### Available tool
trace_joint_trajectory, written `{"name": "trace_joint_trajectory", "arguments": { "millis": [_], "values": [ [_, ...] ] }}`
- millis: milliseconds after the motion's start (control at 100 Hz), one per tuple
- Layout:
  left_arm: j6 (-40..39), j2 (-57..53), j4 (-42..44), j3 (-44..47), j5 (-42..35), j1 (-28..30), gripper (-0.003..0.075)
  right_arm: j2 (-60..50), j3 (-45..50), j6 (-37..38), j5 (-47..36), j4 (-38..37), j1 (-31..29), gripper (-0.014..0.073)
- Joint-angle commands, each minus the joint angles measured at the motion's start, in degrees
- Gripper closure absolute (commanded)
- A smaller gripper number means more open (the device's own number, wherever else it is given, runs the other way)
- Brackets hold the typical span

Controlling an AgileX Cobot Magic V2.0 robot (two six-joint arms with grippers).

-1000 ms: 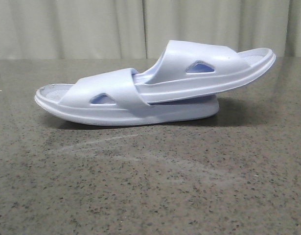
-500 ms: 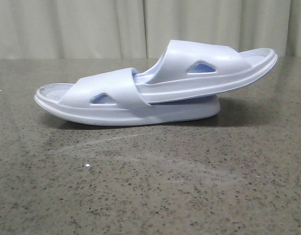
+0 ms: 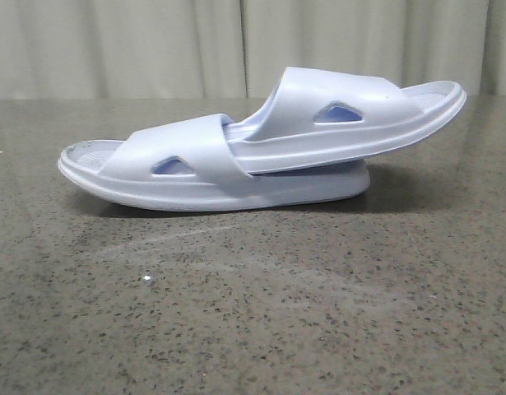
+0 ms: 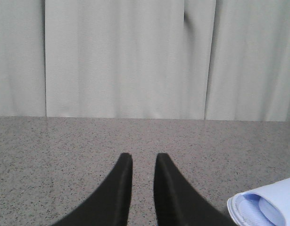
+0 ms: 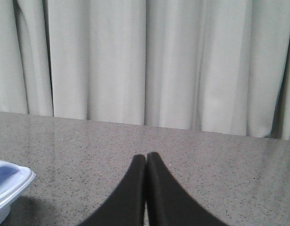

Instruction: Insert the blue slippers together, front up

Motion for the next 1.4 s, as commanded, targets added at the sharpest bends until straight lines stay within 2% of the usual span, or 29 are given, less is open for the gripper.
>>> {"name": "trace_joint_trajectory", "arguments": {
  "millis": [0, 870, 1020, 1120, 1170, 1220, 1390],
  "values": [
    [-0.13, 0.42, -1.37, -1.54, 1.03, 0.09, 0.0704, 0.51, -1.49, -0.23, -3.91, -0.08, -0.31, 0.0701],
    [-0.13, -0.09, -1.37, -0.74, 1.65, -1.16, 0.0704, 0.51, -1.49, -0.23, -3.3, -0.08, -0.31, 0.0701],
    [-0.13, -2.65, -1.37, 0.76, -2.15, -1.16, 0.0704, 0.51, -1.49, -0.23, -3.3, -0.08, -0.31, 0.0701],
    [-0.62, -4.64, 4.05, 1.61, -3.29, -1.16, 0.0704, 0.51, -1.49, -0.23, -3.3, -0.08, -0.31, 0.0701],
    [-3.9, -5.94, 11.17, 1.75, -2.87, -1.16, 0.0704, 0.51, -1.49, -0.23, -3.3, -0.08, -0.31, 0.0701],
    [-11.23, -7.07, 20.23, 2.0, -2.55, -1.16, 0.0704, 0.51, -1.49, -0.23, -3.3, -0.08, -0.31, 0.0701],
    [-50.52, -9.89, 55.0, 3.85, -2.34, -1.05, 0.0704, 0.51, -1.49, -0.23, -3.3, -0.08, -0.31, 0.0701]
  ]
}}
